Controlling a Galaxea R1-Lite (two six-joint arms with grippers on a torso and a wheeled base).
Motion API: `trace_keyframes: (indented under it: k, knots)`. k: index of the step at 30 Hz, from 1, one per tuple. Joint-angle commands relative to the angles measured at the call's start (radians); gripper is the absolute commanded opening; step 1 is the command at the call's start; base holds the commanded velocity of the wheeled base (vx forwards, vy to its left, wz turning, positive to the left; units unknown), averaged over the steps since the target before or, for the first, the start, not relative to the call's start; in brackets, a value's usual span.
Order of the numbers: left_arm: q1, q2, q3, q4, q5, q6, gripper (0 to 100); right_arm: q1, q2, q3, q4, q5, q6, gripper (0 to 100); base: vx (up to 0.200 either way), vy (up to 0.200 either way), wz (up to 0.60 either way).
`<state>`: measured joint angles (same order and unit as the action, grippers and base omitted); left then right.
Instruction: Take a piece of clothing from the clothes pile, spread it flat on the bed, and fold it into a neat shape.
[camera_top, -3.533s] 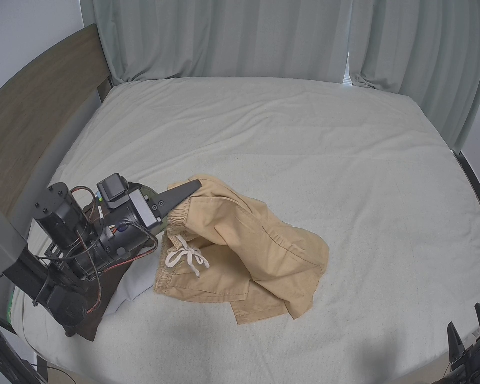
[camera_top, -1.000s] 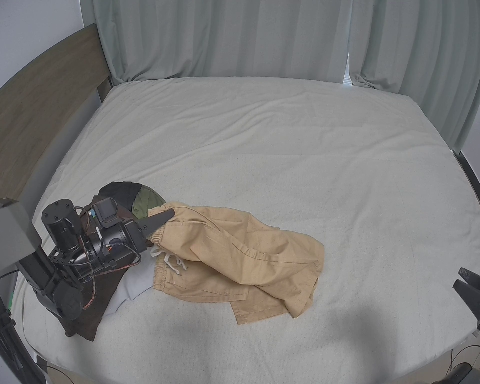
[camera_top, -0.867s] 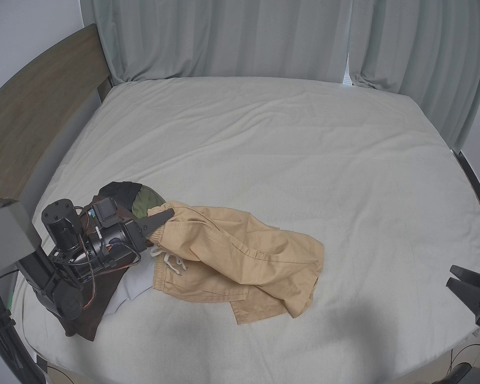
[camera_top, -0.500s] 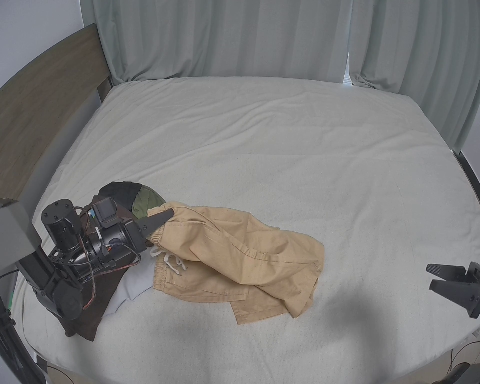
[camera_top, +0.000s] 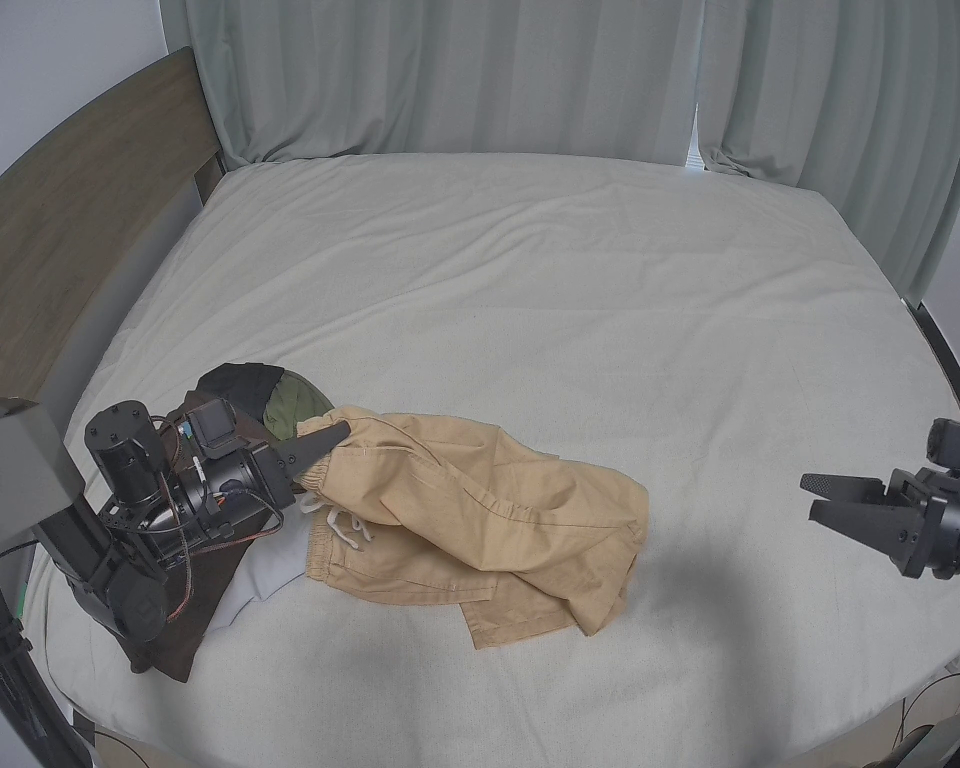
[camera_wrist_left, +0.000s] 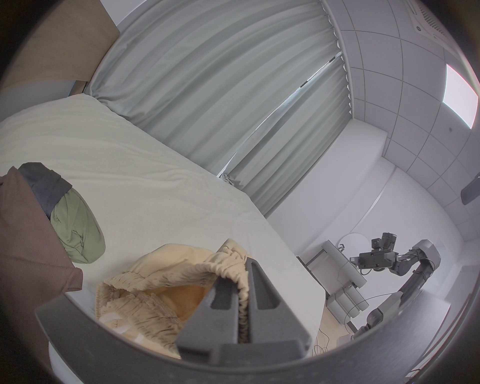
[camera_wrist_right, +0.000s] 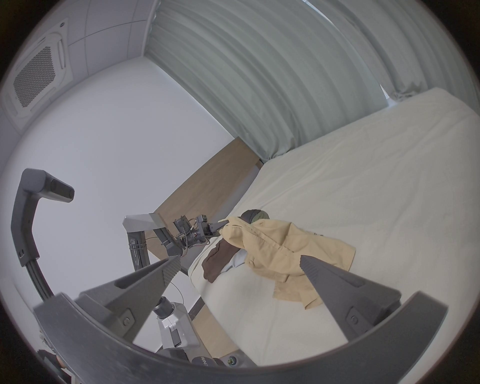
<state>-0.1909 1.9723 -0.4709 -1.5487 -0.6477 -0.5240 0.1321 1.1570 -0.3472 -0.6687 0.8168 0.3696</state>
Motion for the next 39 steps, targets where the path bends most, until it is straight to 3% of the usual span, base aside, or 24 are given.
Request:
trace_keyframes:
  k: [1,8,39]
  knots:
    - [-0.001,0.010,0.001,-0.001,0.000,-0.001,0,0.009,0.128,0.001,-0.017,0.012,0.002,100,0.000,0.000,0.00]
    - [0.008,0.006,-0.009,-0.001,0.000,-0.002,0,0.009,0.247,-0.012,-0.083,0.010,0.005,100,0.000,0.000,0.00]
    - [0.070,0.003,-0.038,-0.001,0.002,-0.011,0,0.012,0.803,0.042,-0.649,-0.008,0.020,100,0.000,0.000,0.00]
